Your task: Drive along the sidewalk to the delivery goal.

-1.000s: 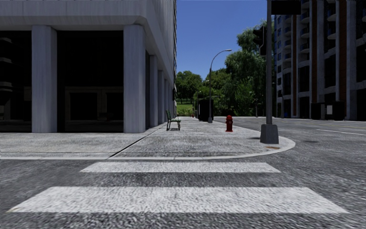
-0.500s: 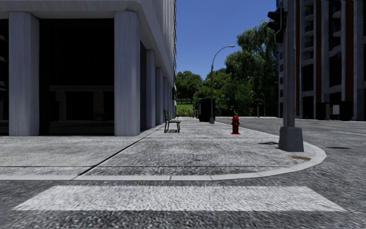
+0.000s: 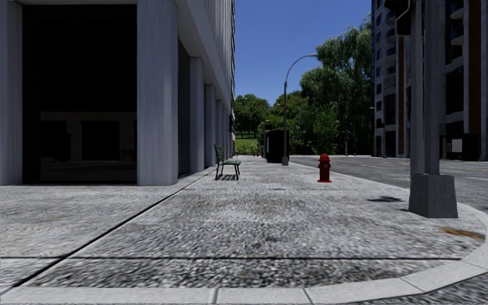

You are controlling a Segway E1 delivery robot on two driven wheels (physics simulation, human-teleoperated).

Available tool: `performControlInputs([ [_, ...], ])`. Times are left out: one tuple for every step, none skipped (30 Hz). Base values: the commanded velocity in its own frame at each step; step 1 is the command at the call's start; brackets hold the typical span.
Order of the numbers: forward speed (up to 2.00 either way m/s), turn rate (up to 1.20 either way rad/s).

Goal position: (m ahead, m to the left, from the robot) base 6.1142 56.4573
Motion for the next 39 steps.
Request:
performControlInputs([
  [1.64,0.0],
  [1.64,0.0],
  [1.64,0.0],
  [1.64,0.0],
  [1.64,0.0],
  [1.64,0.0],
  [1.64,0.0],
  [1.64,0.0],
  [1.64,0.0],
  [1.64,0.0],
  [1.64,0.0],
  [1.64,0.0],
  [1.64,0.0],
  [1.64,0.0],
  [1.64,0.5],
  [1.64,0.96],
  [1.64,1.2],
  [1.64,1.2],
  [1.64,1.2],
  [1.64,1.2],
  [1.64,1.2],
  [1.64,1.2],
  [1.64,1.2],
  [1.64,1.2],
  [1.64,1.2],
  [1.64,1.2],
  [1.64,1.2],
  [1.64,1.2],
  [1.64,1.2],
  [1.64,1.2],
  [1.64,1.2],
  [1.64,1.2],
  [1.64,1.2],
  [1.64,1.2],
  [1.64,1.2],
  [1.64,1.2],
  [1.64,1.2],
  [1.64,1.2],
  [1.64,1.2],
])
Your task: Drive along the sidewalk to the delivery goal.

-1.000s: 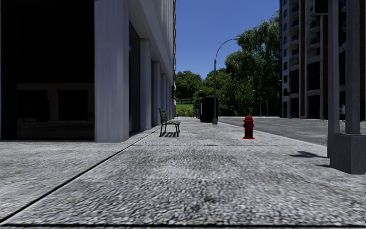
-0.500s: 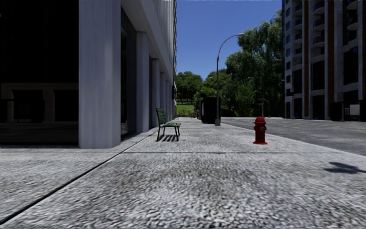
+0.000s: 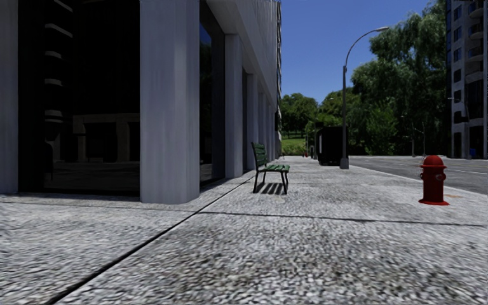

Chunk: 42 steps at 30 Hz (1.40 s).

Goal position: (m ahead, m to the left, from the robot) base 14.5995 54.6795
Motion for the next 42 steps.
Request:
performControlInputs([
  [1.64,1.2],
  [1.64,1.2],
  [1.64,1.2],
  [1.64,1.2],
  [1.64,1.2],
  [1.64,1.2],
  [1.64,1.2],
  [1.64,1.2],
  [1.64,1.2],
  [1.64,1.2],
  [1.64,1.2],
  [1.64,1.2],
  [1.64,1.2],
  [1.64,1.2],
  [1.64,1.2],
  [1.64,1.2],
  [1.64,1.2],
  [1.64,1.2],
  [1.64,1.2],
  [1.64,1.2],
  [1.64,1.2],
  [1.64,1.2],
  [1.64,1.2],
  [1.64,1.2],
  [1.64,1.2],
  [1.64,1.16],
  [1.64,0.98],
  [1.64,0.98],
  [1.64,0.15],
  [1.64,0.0],
  [1.64,0.0],
  [1.64,0.0],
  [1.64,0.0],
  [1.64,0.0],
  [1.64,0.0],
  [1.65,0.0],
  [1.65,0.0],
  [1.65,0.0],
  [1.65,0.0],
  [1.65,0.0],
  [1.65,0.0],
  [1.65,0.0],
])
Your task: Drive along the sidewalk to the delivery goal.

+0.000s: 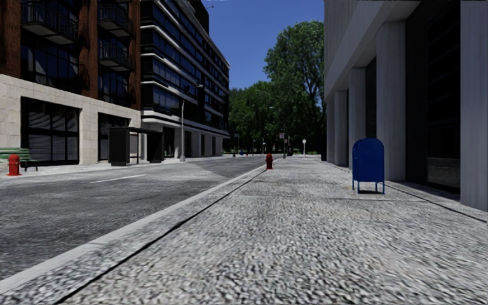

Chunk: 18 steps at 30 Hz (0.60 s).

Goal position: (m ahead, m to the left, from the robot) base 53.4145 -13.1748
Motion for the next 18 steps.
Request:
performControlInputs([
  [1.65,0.0],
  [1.65,0.0],
  [1.65,0.0],
  [1.65,0.0],
  [1.65,-0.17],
  [1.65,-0.17],
  [1.65,-0.94],
  [1.65,-1.2],
  [1.65,-1.2],
  [1.65,-1.2],
  [1.65,-1.2],
  [1.65,-1.2],
  [1.65,-1.2],
  [1.65,-0.85],
  [1.65,-0.02],
  [1.65,0.0],
  [1.65,0.0],
  [1.66,0.0],
])
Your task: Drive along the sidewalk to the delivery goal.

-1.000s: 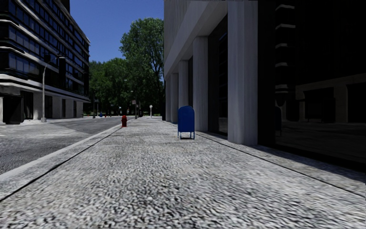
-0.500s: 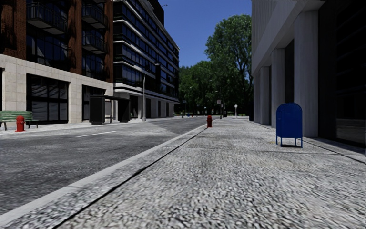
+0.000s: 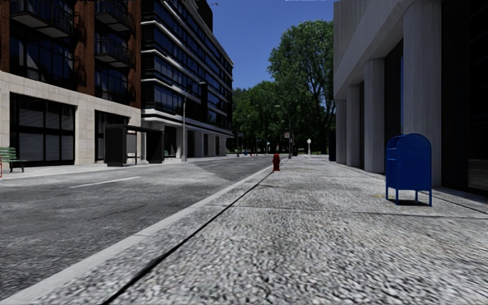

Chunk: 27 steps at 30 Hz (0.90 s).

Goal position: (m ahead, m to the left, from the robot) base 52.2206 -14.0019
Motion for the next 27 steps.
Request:
performControlInputs([
  [1.67,0.0],
  [1.68,0.0],
  [1.69,0.0],
  [1.69,0.0],
  [1.7,0.0],
  [1.7,0.0],
  [1.7,0.0],
  [1.7,0.0],
  [1.7,0.0],
  [1.7,0.0],
  [1.7,0.0],
  [1.7,0.0],
  [1.7,0.0],
  [1.7,0.0],
  [1.7,0.0],
  [1.7,0.0],
  [1.7,0.0],
  [1.7,0.0],
  [1.7,0.0],
  [1.7,0.0],
  [1.72,0.0],
  [1.73,0.0],
  [1.75,0.0],
  [1.79,0.0],
  [1.81,0.0],
  [1.81,0.0],
  [1.85,0.0],
])
